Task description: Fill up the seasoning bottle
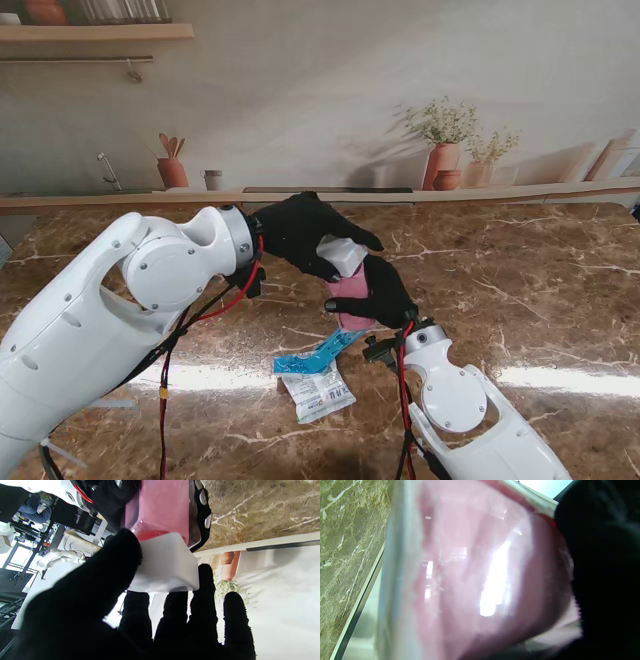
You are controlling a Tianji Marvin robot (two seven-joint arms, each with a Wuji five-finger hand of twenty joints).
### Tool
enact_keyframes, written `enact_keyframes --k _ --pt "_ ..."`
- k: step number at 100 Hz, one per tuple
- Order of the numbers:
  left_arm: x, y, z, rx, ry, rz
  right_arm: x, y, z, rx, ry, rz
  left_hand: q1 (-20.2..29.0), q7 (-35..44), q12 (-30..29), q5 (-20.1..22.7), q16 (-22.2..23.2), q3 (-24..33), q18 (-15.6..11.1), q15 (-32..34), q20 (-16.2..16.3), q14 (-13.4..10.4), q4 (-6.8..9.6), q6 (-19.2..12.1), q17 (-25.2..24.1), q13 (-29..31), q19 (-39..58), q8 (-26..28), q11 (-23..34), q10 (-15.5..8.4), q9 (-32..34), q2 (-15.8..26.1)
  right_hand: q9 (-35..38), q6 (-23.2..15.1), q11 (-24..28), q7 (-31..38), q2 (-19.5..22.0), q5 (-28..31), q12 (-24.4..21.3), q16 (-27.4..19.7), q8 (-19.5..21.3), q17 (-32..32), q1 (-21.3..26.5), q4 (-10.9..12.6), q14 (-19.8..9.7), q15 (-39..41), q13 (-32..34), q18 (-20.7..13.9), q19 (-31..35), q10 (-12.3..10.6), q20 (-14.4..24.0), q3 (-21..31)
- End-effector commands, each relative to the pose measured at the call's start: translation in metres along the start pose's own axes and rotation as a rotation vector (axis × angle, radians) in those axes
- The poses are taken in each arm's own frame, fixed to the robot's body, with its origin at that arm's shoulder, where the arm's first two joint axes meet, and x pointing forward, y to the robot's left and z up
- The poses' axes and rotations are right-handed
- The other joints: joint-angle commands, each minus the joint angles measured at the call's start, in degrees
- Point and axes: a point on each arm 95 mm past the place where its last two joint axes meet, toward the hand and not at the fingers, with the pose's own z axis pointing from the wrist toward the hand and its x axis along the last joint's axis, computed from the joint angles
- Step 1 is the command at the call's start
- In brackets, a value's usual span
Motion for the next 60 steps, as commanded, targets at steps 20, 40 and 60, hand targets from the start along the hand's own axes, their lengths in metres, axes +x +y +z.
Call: enact_keyframes --k 20,40,60 --pt "-0.0044 -0.0033 -0.0098 -0.072 0.005 -0.049 0.0069 -0.0041 0.0015 0.019 0.014 0.01 -0.3 18.8 -6.3 -11.8 -5.4 6.5 -2.5 -4.2 -2.3 -0.9 7.86 -0.7 -3.9 -10.2 -11.2 -7.5 1.4 -9.9 -13.9 1.8 4.7 -18.8 5.3 11.9 21.5 10.0 2.2 3.0 5.6 0.1 14.9 3.1 -5.6 9.1 7.0 -0.1 2.5 -8.2 0.9 15.8" --pt "-0.0065 -0.0052 -0.0127 -0.061 0.008 -0.106 0.0073 -0.0056 0.0017 0.023 0.014 0.007 -12.8 15.7 -7.5 -14.8 -6.7 -13.0 -2.4 -5.3 1.7 0.8 7.07 3.2 -4.6 -14.1 -18.6 -9.4 0.9 -7.8 -20.0 1.3 4.7 -18.8 5.3 11.9 21.5 10.1 2.2 3.0 5.7 0.1 14.9 3.1 -5.6 9.1 7.0 -0.1 2.6 -8.2 0.8 15.8" --pt "-0.0071 -0.0051 -0.0128 0.025 -0.031 -0.202 0.0076 -0.0059 0.0018 0.032 0.014 -0.02 -13.2 17.1 -5.2 -12.8 -5.3 -31.6 -1.2 -3.7 6.4 3.6 9.46 9.6 -4.1 -11.7 -17.0 -6.6 1.3 -4.8 -17.8 10.8 4.6 -18.9 5.2 11.9 21.5 10.2 2.3 3.0 5.8 -0.1 15.0 3.1 -5.5 9.1 6.8 -0.1 2.4 -8.3 0.8 15.8"
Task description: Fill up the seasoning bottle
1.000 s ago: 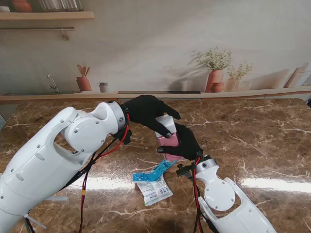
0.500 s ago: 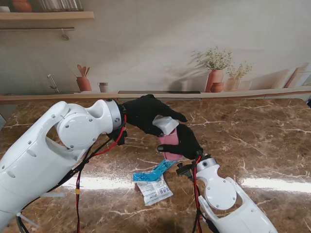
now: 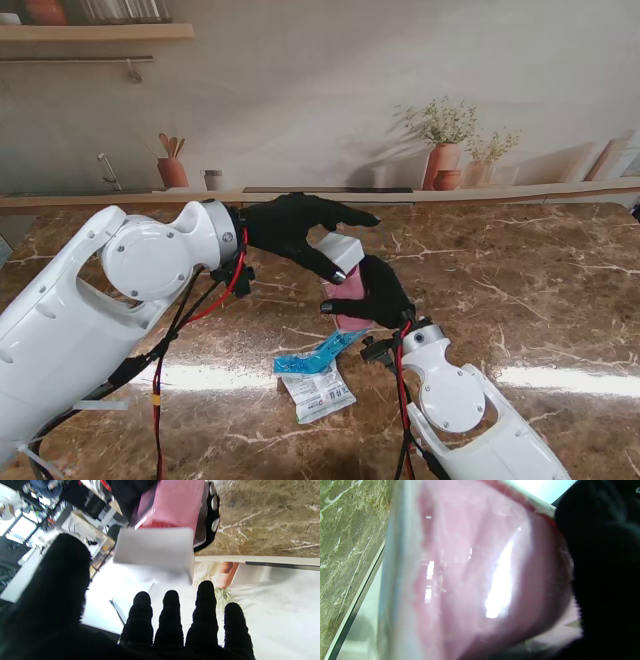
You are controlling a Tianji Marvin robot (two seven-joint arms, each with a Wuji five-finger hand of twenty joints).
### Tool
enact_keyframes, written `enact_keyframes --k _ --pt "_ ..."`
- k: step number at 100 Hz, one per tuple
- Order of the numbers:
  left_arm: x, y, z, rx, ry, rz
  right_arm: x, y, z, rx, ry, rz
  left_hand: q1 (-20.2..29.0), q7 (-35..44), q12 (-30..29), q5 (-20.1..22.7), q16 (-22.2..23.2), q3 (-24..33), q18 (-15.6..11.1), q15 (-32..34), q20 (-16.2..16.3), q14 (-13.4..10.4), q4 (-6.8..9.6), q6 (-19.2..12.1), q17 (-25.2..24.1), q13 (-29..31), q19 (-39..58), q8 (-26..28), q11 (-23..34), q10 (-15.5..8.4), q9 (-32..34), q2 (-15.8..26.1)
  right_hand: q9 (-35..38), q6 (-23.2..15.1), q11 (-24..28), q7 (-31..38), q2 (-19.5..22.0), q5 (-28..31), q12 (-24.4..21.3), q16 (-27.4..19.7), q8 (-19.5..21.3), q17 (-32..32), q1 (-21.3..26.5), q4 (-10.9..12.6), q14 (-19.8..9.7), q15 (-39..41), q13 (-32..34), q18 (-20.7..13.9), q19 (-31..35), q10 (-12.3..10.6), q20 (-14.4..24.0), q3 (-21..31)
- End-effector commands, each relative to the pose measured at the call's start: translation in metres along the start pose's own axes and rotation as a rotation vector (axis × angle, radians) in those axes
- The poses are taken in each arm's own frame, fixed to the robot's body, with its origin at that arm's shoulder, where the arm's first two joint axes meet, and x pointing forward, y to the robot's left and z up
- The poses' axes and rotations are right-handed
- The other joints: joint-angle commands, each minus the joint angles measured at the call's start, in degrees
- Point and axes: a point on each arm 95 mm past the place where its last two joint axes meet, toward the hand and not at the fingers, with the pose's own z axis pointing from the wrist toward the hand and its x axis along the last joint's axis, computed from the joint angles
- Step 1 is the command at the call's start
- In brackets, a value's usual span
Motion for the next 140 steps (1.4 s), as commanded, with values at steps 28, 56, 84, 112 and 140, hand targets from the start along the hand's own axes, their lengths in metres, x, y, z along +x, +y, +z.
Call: enact_keyframes --k 28,56,84,112,140 --pt "0.006 -0.001 -0.002 0.128 -0.157 0.054 0.006 -0.002 0.002 0.008 0.011 -0.029 -2.0 23.3 11.1 6.0 8.8 -22.4 11.0 14.0 2.3 8.4 3.86 10.6 13.3 19.7 24.4 11.2 8.5 7.6 14.7 10.7 4.6 -18.9 5.2 11.9 21.5 10.1 2.3 2.9 5.9 -0.1 15.0 3.1 -5.6 8.9 6.8 -0.1 2.4 -8.4 0.8 15.9" --pt "0.012 0.003 0.002 0.1 -0.202 0.054 0.007 -0.003 0.003 0.014 0.012 -0.057 -3.3 22.9 17.0 4.2 13.0 -22.1 14.4 18.1 0.5 9.3 4.59 8.0 12.1 22.3 27.6 12.6 14.5 3.4 25.7 12.9 4.6 -18.9 5.2 11.9 21.5 10.2 2.3 2.9 6.1 -0.2 15.0 3.1 -5.6 8.9 6.7 -0.1 2.3 -8.4 0.7 15.9" --pt "0.017 0.002 0.004 0.004 -0.192 0.091 0.008 -0.002 0.002 0.005 0.012 -0.053 6.0 20.6 17.5 1.8 12.4 -18.3 14.7 13.9 0.1 5.8 5.93 6.6 7.7 15.5 25.6 11.4 12.9 0.5 22.9 10.4 4.6 -19.0 5.2 11.8 21.5 10.2 2.3 3.0 6.1 -0.2 15.0 3.1 -5.6 8.9 6.7 -0.1 2.3 -8.4 0.7 15.9" --pt "0.017 0.004 0.003 -0.024 -0.17 0.109 0.008 -0.002 0.002 -0.003 0.008 -0.041 4.3 19.5 17.2 -0.2 12.4 8.8 12.0 8.9 0.6 3.1 2.9 3.5 4.2 10.0 19.0 11.2 10.5 -2.0 17.4 3.6 4.6 -18.9 5.3 11.8 21.5 10.1 2.4 3.0 6.1 -0.2 15.0 3.1 -5.6 9.0 6.7 -0.1 2.3 -8.4 0.7 15.9" --pt "0.018 0.006 0.007 -0.001 -0.128 0.112 0.007 -0.004 0.002 0.0 0.005 -0.035 3.6 21.8 15.8 2.0 12.3 13.3 10.7 9.5 0.7 2.6 0.83 2.7 4.9 13.5 18.1 11.3 10.4 -2.2 18.7 0.4 4.6 -19.0 5.2 11.7 21.5 10.2 2.4 3.0 6.2 -0.2 15.0 3.1 -5.6 9.1 6.8 -0.1 2.3 -8.3 0.8 15.9"
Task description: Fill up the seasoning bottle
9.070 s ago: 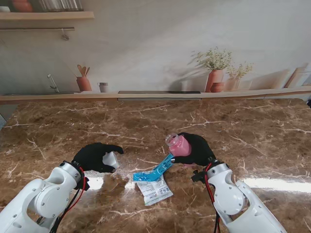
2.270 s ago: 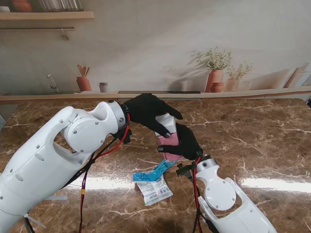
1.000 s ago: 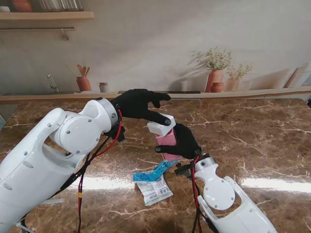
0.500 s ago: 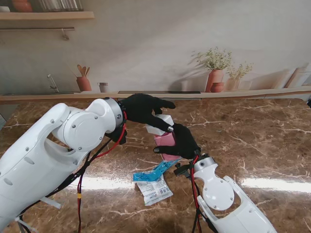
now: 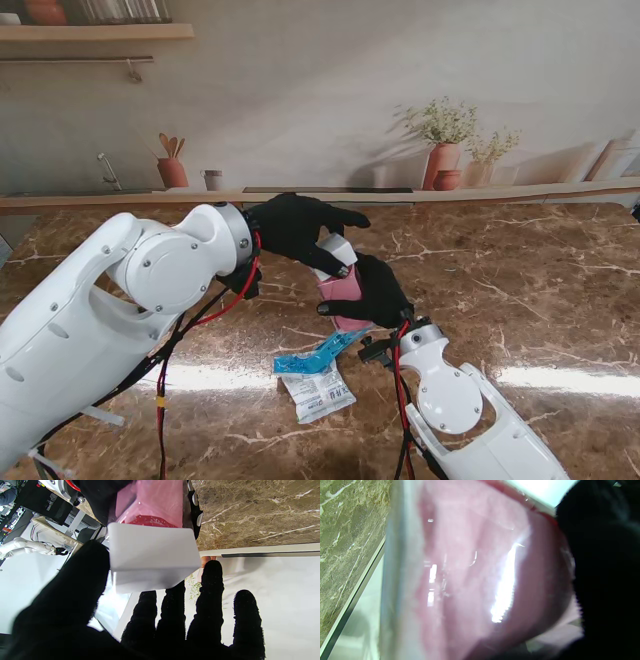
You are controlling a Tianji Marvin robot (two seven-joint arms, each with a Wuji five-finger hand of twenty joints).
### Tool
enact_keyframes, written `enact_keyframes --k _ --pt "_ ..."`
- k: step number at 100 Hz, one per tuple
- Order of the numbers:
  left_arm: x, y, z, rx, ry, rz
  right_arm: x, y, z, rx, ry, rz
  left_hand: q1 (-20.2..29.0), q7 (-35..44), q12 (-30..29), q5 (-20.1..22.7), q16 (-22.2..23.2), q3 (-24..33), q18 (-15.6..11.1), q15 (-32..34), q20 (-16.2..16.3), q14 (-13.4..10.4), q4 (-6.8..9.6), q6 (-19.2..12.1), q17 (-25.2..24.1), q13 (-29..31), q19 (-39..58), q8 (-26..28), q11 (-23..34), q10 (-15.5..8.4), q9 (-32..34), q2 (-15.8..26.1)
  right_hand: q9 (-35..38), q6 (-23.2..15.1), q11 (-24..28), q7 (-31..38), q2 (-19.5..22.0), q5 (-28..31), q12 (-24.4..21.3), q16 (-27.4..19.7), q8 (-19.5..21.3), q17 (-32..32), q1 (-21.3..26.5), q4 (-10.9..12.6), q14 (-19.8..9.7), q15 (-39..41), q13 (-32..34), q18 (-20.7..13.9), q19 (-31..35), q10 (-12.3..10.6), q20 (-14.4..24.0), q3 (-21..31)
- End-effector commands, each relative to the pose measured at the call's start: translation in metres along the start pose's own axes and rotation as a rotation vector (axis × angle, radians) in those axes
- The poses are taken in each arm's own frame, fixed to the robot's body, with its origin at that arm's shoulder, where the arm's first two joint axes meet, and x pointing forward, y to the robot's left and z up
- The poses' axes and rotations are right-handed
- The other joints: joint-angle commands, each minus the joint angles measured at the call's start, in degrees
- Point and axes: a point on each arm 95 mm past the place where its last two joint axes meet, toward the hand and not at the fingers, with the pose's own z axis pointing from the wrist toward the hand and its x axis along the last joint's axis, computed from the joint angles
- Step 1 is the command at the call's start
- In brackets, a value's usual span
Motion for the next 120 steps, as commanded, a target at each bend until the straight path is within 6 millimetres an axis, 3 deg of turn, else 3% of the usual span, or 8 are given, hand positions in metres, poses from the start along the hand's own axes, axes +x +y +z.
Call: enact_keyframes --k 1,18,44,67,85,97,107,120 --pt "0.001 0.004 0.003 -0.001 0.014 -0.011 0.002 -0.001 0.001 0.001 0.0 0.013 0.4 21.7 -0.2 -0.3 -0.2 2.5 -1.2 -0.6 0.1 -2.4 -1.27 -1.8 -0.6 0.8 -1.2 -0.6 3.5 -5.1 2.3 -1.2 4.4 -19.0 5.2 11.7 21.6 9.7 2.4 2.9 6.2 0.1 15.0 3.1 -5.6 8.6 6.8 -0.1 2.3 -8.3 0.8 16.2" --pt "0.004 0.004 0.004 0.005 0.034 -0.012 0.002 -0.002 0.001 -0.006 0.0 0.02 0.0 21.9 -0.8 -0.3 -0.4 -1.6 -1.7 -1.0 0.2 -2.6 -1.27 -2.0 -0.7 0.7 -1.8 -1.9 3.3 -4.8 0.7 -0.8 4.4 -19.0 5.2 11.7 21.6 9.7 2.4 2.9 6.2 0.1 15.0 3.1 -5.6 8.5 6.7 -0.1 2.3 -8.4 0.8 16.2" --pt "0.005 0.004 0.004 0.033 0.055 -0.025 0.001 -0.003 0.001 -0.012 0.002 0.035 0.5 22.5 -1.3 0.5 -0.5 -0.6 -2.8 -0.5 0.7 -2.4 -1.09 -2.1 0.2 1.9 -1.0 -2.3 2.9 -4.1 -0.1 -1.6 4.4 -19.0 5.2 11.7 21.6 9.7 2.4 2.9 6.2 0.1 15.1 3.1 -5.6 8.5 6.7 -0.1 2.3 -8.4 0.8 16.2" --pt "0.004 0.004 0.003 0.037 0.056 -0.026 0.001 -0.003 0.002 -0.019 0.006 0.052 -1.7 21.2 -6.4 0.5 -4.2 -2.2 -2.6 -4.3 0.2 -2.5 -1.46 -2.8 -1.0 -1.9 -2.0 -4.4 -2.1 -2.9 -5.6 -0.9 4.4 -19.0 5.3 11.7 21.5 9.7 2.4 2.9 6.2 0.1 15.0 3.1 -5.6 8.6 6.7 -0.1 2.3 -8.4 0.8 16.2" --pt "0.0 0.003 0.001 0.046 0.037 -0.05 0.001 -0.002 0.001 -0.019 0.016 0.056 -3.9 16.6 -10.9 -2.6 -9.0 -16.2 -2.7 -8.0 -1.3 -1.4 0.32 -1.4 -2.7 -6.9 -5.7 -7.1 -6.0 -1.6 -14.0 2.9 4.4 -19.0 5.3 11.7 21.4 9.8 2.4 2.9 6.2 0.1 15.0 3.2 -5.6 8.6 6.8 -0.1 2.3 -8.5 0.8 16.3" --pt "-0.003 0.002 0.0 0.054 0.005 -0.065 0.001 -0.002 0.001 -0.019 0.022 0.055 -1.5 14.1 -13.2 -3.5 -10.6 -27.5 -2.4 -7.2 -1.1 0.5 2.15 1.0 -1.7 -6.8 -5.7 -7.8 -6.8 1.5 -16.7 6.7 4.5 -19.0 5.3 11.7 21.4 9.8 2.4 2.9 6.2 0.2 15.0 3.1 -5.6 8.6 6.8 -0.1 2.3 -8.4 0.8 16.3" --pt "-0.005 0.001 -0.001 0.036 -0.015 -0.078 0.001 -0.001 0.001 -0.02 0.025 0.054 -0.5 15.0 -12.7 -2.5 -9.9 -28.9 -2.0 -5.2 -0.5 1.1 2.48 0.3 0.1 -3.5 -3.8 -7.2 -5.5 2.8 -12.5 6.8 4.5 -19.0 5.3 11.7 21.4 9.8 2.4 2.9 6.2 0.2 15.0 3.1 -5.6 8.6 6.8 -0.1 2.3 -8.5 0.8 16.4" --pt "-0.004 -0.001 -0.004 -0.029 -0.01 -0.098 0.001 -0.001 0.001 -0.022 0.024 0.051 4.0 17.1 -11.4 -1.0 -8.4 -26.7 -2.4 -2.4 -0.4 0.6 3.16 -2.2 1.7 1.3 -1.8 -5.4 -3.5 1.6 -5.9 5.7 4.5 -19.0 5.3 11.7 21.4 9.8 2.4 2.9 6.2 0.2 15.0 3.1 -5.6 8.6 6.8 -0.1 2.3 -8.4 0.8 16.4"
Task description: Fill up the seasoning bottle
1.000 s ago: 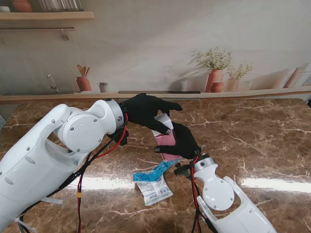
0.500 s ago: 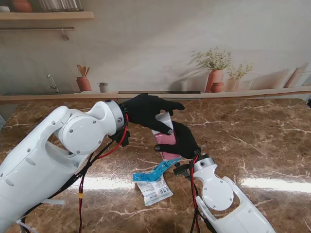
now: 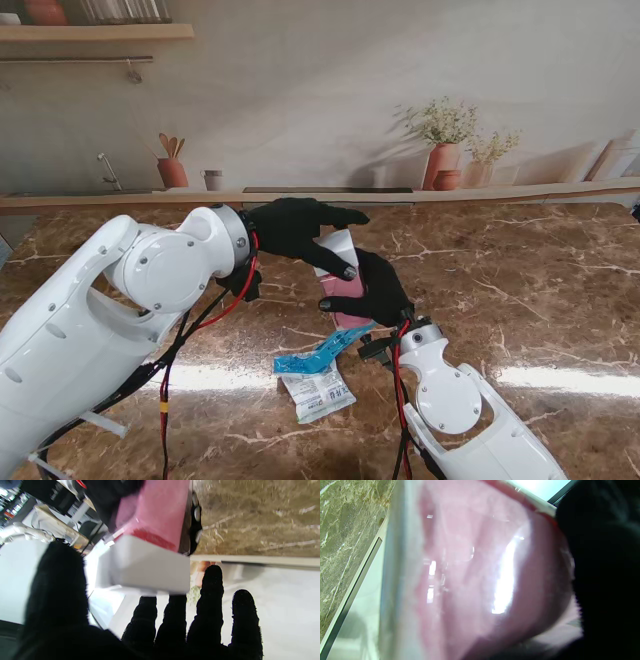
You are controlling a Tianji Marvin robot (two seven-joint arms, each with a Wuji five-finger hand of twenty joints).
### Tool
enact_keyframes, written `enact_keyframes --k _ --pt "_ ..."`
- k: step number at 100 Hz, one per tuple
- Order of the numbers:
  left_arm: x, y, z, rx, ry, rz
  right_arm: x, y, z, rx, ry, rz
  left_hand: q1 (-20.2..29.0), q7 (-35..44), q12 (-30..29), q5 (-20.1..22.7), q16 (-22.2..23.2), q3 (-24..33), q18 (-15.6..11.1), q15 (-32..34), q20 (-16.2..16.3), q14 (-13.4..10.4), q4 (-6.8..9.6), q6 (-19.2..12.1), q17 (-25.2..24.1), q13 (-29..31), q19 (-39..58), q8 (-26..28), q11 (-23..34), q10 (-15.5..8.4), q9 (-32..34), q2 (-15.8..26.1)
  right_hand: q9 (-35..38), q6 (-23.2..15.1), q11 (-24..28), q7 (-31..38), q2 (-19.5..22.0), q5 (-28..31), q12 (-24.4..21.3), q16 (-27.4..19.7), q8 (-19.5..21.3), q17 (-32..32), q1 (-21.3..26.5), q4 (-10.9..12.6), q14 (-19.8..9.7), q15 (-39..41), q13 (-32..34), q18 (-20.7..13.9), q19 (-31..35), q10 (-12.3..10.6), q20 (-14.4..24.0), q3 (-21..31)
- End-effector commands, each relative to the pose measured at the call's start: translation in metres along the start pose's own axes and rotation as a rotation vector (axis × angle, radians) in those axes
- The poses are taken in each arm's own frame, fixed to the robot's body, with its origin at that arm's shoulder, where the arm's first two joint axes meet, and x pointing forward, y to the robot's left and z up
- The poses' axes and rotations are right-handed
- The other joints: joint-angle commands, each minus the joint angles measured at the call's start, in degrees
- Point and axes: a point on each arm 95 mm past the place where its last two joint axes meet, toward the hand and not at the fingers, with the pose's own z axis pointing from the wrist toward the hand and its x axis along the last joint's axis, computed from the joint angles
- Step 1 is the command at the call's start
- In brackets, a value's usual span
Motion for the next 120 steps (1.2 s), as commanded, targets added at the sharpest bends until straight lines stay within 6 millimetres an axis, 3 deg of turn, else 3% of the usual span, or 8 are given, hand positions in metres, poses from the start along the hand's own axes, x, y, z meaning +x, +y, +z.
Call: enact_keyframes --k 1,24,37,65,76,86,96,120 --pt "0.001 -0.005 -0.003 -0.017 0.003 -0.005 0.0 -0.001 0.0 0.004 -0.001 0.007 1.1 17.2 1.8 1.2 1.8 3.9 -0.3 2.2 0.2 0.6 1.72 -2.5 0.6 3.5 2.7 2.1 1.1 -1.2 3.2 -0.7 4.5 -19.0 5.3 11.7 21.4 9.8 2.4 2.9 6.2 0.2 15.0 3.1 -5.6 8.6 6.8 -0.1 2.3 -8.4 0.8 16.4" --pt "0.005 -0.003 0.001 -0.041 0.007 0.004 0.0 -0.001 0.001 0.007 0.001 -0.007 0.5 33.7 9.4 7.2 8.0 34.3 -2.7 13.2 3.1 -2.8 -2.52 -6.0 9.0 18.4 15.5 13.5 12.9 -6.5 23.3 -8.0 4.5 -19.0 5.3 11.7 21.5 9.8 2.4 2.9 6.2 0.2 15.0 3.1 -5.6 8.6 6.8 -0.1 2.3 -8.4 0.8 16.4" --pt "0.008 0.0 0.007 -0.008 0.01 0.007 0.0 -0.002 0.001 0.007 0.001 -0.025 7.1 47.3 18.3 14.0 7.9 34.4 -4.4 20.7 2.7 -5.3 -8.31 -8.1 16.6 28.8 25.1 15.0 9.4 -9.5 39.9 -13.7 4.5 -19.0 5.3 11.7 21.6 9.7 2.5 2.9 6.2 0.2 15.0 3.1 -5.6 8.6 6.8 -0.1 2.3 -8.4 0.8 16.4" --pt "0.01 0.004 0.011 0.047 -0.028 -0.036 -0.001 -0.002 0.001 0.0 0.0 -0.037 10.7 56.4 8.2 17.3 4.3 30.5 -3.8 23.9 0.0 -4.8 -8.8 -5.0 20.2 33.8 31.3 9.2 16.7 -8.0 43.1 -7.5 4.4 -19.0 5.4 11.7 21.6 9.7 2.5 2.9 6.2 0.2 15.0 3.1 -5.6 8.7 6.8 -0.1 2.3 -8.4 0.8 16.3" --pt "0.009 0.004 0.01 0.042 -0.013 -0.009 0.0 -0.002 0.001 -0.004 0.001 -0.024 10.8 51.5 16.3 14.4 6.4 35.2 -3.8 18.9 0.4 -4.9 -9.09 -7.3 14.6 27.2 25.4 9.0 5.0 -8.9 41.0 -11.1 4.5 -19.0 5.4 11.7 21.6 9.7 2.5 3.0 6.2 0.2 15.0 3.1 -5.6 8.7 6.8 -0.1 2.3 -8.4 0.8 16.3" --pt "0.008 0.003 0.007 0.012 0.018 0.023 0.001 -0.002 0.001 -0.007 0.002 -0.004 12.9 41.1 14.7 12.4 4.9 43.9 -5.3 6.9 -1.1 -5.9 -9.1 -8.4 4.9 12.5 14.7 8.1 -1.1 -10.3 31.7 -12.7 4.4 -19.0 5.4 11.7 21.6 9.7 2.6 3.0 6.3 0.3 15.1 3.1 -5.6 8.8 6.7 -0.1 2.4 -8.4 0.8 16.3" --pt "0.006 0.001 0.004 -0.036 0.054 0.072 0.001 -0.001 0.001 -0.007 0.002 -0.002 9.5 32.3 -0.3 6.3 -0.8 53.4 -10.5 -2.9 -3.6 -8.7 -3.13 -10.5 -2.8 -2.0 4.2 5.1 1.5 -11.1 12.7 -9.0 4.5 -19.0 5.4 11.7 21.6 9.7 2.5 3.0 6.3 0.3 15.1 3.1 -5.6 8.8 6.8 -0.1 2.4 -8.5 0.8 16.3" --pt "0.003 -0.003 -0.004 -0.156 0.122 0.013 0.001 0.0 0.001 -0.007 -0.001 -0.002 3.7 13.3 -8.8 -12.9 -9.0 43.0 -13.6 -11.1 -2.0 -7.3 -2.79 -11.0 -8.5 -24.2 -26.6 -4.6 -6.1 -7.4 -20.4 -13.5 4.5 -19.0 5.4 11.7 21.6 9.8 2.6 3.0 6.3 0.2 15.1 3.1 -5.6 8.9 6.8 -0.1 2.4 -8.4 0.8 16.4"
